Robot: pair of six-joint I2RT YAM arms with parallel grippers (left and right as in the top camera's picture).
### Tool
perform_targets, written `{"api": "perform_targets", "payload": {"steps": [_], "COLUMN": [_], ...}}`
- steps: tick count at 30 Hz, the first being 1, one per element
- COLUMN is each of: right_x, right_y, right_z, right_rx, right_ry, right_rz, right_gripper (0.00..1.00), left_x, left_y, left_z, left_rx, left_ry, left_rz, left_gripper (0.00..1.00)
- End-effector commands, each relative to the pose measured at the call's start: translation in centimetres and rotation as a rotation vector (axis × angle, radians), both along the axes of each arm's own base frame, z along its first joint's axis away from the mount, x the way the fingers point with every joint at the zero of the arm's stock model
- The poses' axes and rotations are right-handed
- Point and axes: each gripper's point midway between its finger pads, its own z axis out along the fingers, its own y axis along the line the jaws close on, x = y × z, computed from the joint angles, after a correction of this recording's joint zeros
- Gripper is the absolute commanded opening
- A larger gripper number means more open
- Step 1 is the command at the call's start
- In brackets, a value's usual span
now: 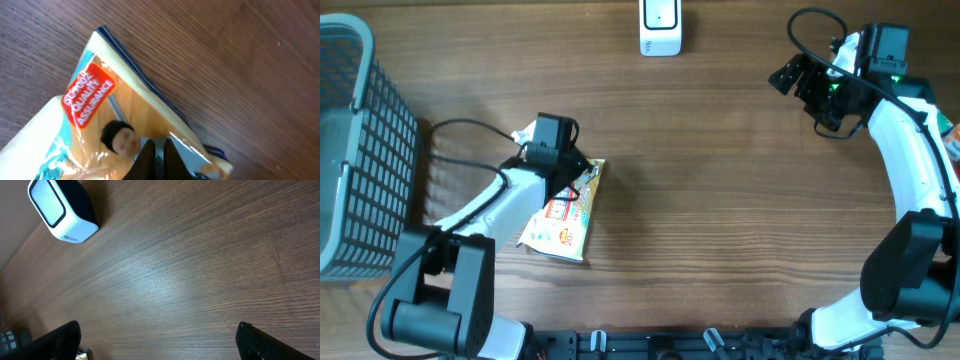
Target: Scan the item barcode
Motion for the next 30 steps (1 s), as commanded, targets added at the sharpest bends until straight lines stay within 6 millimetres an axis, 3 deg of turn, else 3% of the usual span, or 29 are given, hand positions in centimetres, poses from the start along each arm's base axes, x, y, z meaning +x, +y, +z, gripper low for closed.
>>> {"api": "perform_targets", "payload": {"steps": [1, 2, 5, 8, 10, 12, 16, 21, 25, 30], "right_x": [0.0, 0.0, 0.0, 0.0, 0.0, 0.0, 0.0, 0.0, 0.0, 0.0], "right_y": [0.1, 0.1, 0.1, 0.1, 0.1, 0.1, 0.1, 0.1, 0.1, 0.1], "right_z": [0.2, 0.2, 0.2, 0.2, 0.2, 0.2, 0.2, 0.2, 0.2, 0.2], "right_rx": [-0.005, -0.005, -0.005, -0.005, -0.005, -0.005, -0.005, -0.005, -0.005, -0.005], "right_ry": [-0.006, -0.006, -0.006, -0.006, -0.006, -0.006, -0.006, -0.006, -0.006, -0.006], "right_rz": [-0.002, -0.002, -0.002, -0.002, -0.002, -0.002, -0.002, -0.002, -0.002, -0.002], "right_gripper": [1.00, 1.00, 1.00, 1.00, 1.00, 1.00, 1.00, 1.00, 1.00, 1.00], "left_x": [3.2, 3.4, 2.4, -0.2, -1.8, -2.6, -2.2, -1.5, 0.4, 4.2], "left_y": [-0.9, -0.9, 0.3, 3.7, 5.5, 5.8, 4.1, 2.9, 2.7, -0.4], "left_z": [5.3, 7.4, 10.2, 10.4, 9.3, 6.8, 1.7, -2.6, -3.2, -1.6], "left_rx": [0.015, 0.019, 0.080, 0.243, 0.323, 0.326, 0.221, 0.169, 0.155, 0.029], "left_ry": [-0.060, -0.060, -0.017, 0.077, 0.145, 0.175, 0.160, 0.171, 0.110, -0.051], "left_rz": [-0.085, -0.083, -0.058, 0.006, 0.068, 0.100, 0.087, 0.065, 0.076, -0.030], "left_gripper": [0.04, 0.04, 0.04, 0.04, 0.04, 0.04, 0.04, 0.04, 0.04, 0.04]}}
